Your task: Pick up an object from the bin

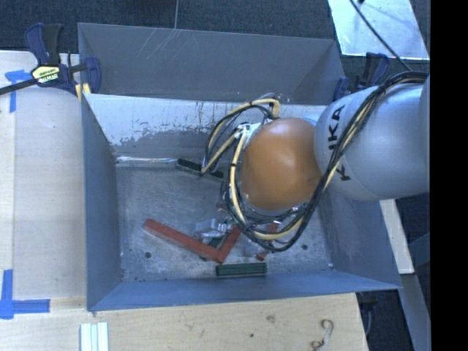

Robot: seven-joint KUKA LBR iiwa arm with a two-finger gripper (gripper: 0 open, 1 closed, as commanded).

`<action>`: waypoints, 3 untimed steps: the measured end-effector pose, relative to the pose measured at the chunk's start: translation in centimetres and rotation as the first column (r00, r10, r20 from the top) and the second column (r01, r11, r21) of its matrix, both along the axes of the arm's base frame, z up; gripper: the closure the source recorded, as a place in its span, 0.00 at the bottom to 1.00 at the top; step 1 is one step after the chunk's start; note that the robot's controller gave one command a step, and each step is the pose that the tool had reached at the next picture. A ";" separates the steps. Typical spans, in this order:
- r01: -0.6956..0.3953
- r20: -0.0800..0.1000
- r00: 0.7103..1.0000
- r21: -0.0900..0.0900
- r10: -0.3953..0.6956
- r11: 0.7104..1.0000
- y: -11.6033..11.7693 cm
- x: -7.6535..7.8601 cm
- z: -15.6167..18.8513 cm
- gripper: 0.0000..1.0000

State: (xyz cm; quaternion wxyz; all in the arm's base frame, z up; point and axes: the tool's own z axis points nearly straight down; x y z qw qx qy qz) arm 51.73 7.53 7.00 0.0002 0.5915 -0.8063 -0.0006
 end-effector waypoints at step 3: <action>0.013 0.005 1.000 0.002 -0.013 1.000 0.1 0.2 2.2 1.00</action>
Offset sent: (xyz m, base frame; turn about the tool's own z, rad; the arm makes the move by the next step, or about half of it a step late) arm 0.0000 0.0000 0.0000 0.0000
